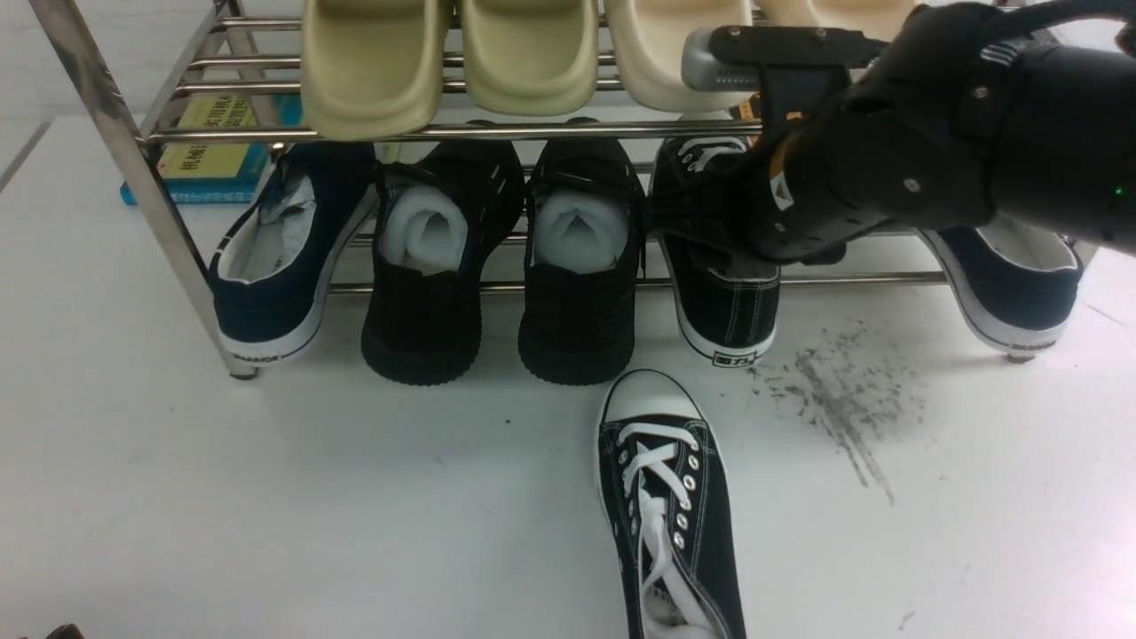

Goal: Take the shoes off the shelf with your hand on the white table.
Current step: 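Reach toward the shoe rack and grasp a shoe on it with the right gripper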

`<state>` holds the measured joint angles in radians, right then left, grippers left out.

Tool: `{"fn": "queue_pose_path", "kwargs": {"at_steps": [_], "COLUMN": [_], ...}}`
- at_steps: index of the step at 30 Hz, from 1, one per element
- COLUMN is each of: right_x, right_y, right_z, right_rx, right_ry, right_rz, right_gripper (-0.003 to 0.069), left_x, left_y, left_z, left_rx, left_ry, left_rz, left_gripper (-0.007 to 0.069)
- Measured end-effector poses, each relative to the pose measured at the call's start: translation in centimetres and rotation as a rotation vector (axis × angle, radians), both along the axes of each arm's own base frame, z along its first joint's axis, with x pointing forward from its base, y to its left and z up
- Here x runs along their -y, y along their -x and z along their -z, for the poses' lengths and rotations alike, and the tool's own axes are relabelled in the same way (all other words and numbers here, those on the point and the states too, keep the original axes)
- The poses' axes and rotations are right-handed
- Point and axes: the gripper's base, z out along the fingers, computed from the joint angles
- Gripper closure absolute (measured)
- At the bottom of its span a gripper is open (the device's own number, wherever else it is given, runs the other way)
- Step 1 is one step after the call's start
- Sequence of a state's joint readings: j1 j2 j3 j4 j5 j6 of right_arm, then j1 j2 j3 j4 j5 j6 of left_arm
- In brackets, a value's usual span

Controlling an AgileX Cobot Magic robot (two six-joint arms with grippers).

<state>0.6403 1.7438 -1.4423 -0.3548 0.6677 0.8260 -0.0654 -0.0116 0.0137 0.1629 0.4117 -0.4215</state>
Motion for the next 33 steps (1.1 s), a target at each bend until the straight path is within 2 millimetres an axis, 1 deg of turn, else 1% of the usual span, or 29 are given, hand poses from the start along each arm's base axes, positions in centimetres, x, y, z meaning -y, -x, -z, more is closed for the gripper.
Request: {"fn": "queue_pose_path", "kwargs": {"at_steps": [6,14,18,20,21,24,25,26,27,29,31,33], "right_x": [-0.8,-0.2,-0.3,-0.4,-0.4,-0.5,-0.4,-0.3,-0.1,0.6,1.5,2.3], "right_y": [-1.2,-2.7,-3.0,-3.1,-3.2,-3.1,-3.1,-2.9,-2.7,-2.0,-0.9,0.4], "right_z": [2.1,4.4,4.9,5.1,5.2,5.1,5.1,4.6,4.2,3.2,2.1,0.3], "right_rx": [0.024,0.006,0.010,0.011,0.011,0.010,0.009,0.012,0.008,-0.015,-0.063,-0.083], "right_ry": [0.059,0.130,0.129,0.128,0.128,0.124,0.125,0.125,0.131,0.159,0.200,0.214], "right_rz": [-0.080,-0.075,-0.080,-0.084,-0.085,-0.084,-0.084,-0.081,-0.074,-0.052,-0.026,-0.008], "right_gripper": [0.0304,0.0311,0.0330,0.0382,0.0427,0.0580,0.0592,0.0645,0.0657,0.0657,0.0657,0.0657], "left_x": [0.0,0.0,0.0,0.0,0.0,0.0,0.0,0.0,0.0,0.0,0.0,0.0], "left_y": [0.0,0.0,0.0,0.0,0.0,0.0,0.0,0.0,0.0,0.0,0.0,0.0], "left_z": [0.0,0.0,0.0,0.0,0.0,0.0,0.0,0.0,0.0,0.0,0.0,0.0], "left_rx": [0.000,0.000,0.000,0.000,0.000,0.000,0.000,0.000,0.000,0.000,0.000,0.000], "left_ry": [0.000,0.000,0.000,0.000,0.000,0.000,0.000,0.000,0.000,0.000,0.000,0.000], "left_rz": [0.000,0.000,0.000,0.000,0.000,0.000,0.000,0.000,0.000,0.000,0.000,0.000], "left_gripper": [0.0382,0.0382,0.0382,0.0382,0.0382,0.0382,0.0382,0.0382,0.0382,0.0382,0.0382,0.0382]}}
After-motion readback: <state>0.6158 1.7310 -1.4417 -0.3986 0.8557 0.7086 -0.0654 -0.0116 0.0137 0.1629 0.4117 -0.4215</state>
